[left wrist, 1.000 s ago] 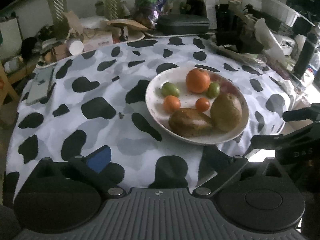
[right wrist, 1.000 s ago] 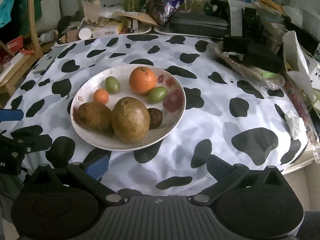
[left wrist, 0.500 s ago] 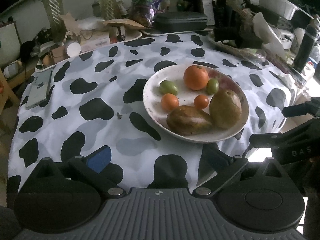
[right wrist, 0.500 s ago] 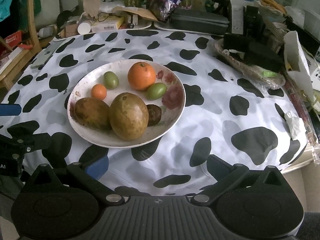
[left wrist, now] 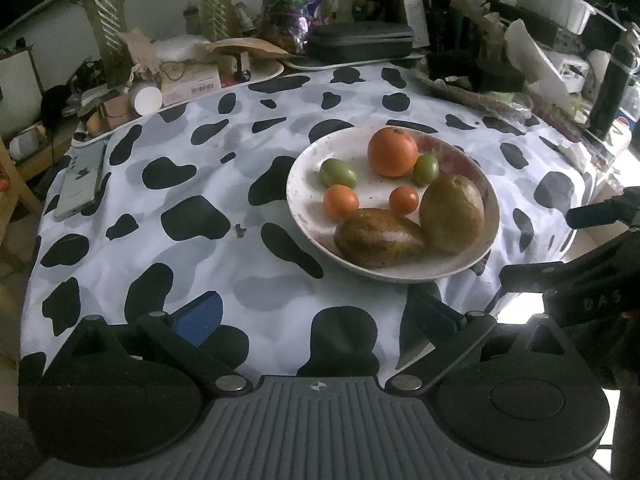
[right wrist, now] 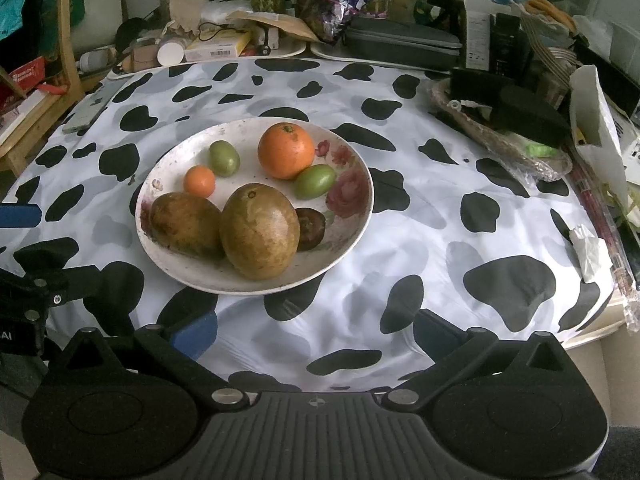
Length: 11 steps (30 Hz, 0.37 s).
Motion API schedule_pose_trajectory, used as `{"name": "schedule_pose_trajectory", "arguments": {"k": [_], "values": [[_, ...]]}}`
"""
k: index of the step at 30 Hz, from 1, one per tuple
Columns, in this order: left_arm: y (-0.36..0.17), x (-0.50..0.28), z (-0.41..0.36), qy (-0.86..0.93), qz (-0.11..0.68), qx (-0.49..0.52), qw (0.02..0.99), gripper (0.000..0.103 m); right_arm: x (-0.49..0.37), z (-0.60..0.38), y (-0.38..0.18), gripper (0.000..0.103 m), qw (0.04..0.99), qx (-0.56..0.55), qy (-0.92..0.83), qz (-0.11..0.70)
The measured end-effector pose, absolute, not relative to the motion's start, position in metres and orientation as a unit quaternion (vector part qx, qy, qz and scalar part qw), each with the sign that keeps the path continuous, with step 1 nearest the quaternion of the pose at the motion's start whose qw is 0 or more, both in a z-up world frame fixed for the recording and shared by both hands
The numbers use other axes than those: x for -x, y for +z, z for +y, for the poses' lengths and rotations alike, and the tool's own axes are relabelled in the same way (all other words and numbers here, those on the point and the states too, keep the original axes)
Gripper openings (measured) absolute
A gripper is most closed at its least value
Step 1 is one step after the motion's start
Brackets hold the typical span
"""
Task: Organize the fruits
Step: 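Withdraw both open tools from the plate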
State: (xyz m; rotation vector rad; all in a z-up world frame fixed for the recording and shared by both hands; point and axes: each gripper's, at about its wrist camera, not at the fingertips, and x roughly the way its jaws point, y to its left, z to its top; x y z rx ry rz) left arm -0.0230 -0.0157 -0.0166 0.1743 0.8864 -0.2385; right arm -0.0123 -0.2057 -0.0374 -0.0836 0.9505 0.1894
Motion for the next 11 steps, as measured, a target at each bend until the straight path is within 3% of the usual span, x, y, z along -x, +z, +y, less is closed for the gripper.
{"name": "schedule_pose_trajectory", "arguments": {"k": [11], "values": [[-0.0181, 0.0225, -0.0159, -0.105, 0.430, -0.095, 0.892, 0.103, 0.0124, -0.2051, -0.0373, 0.103, 0.884, 0.040, 0.091, 0.457]]}}
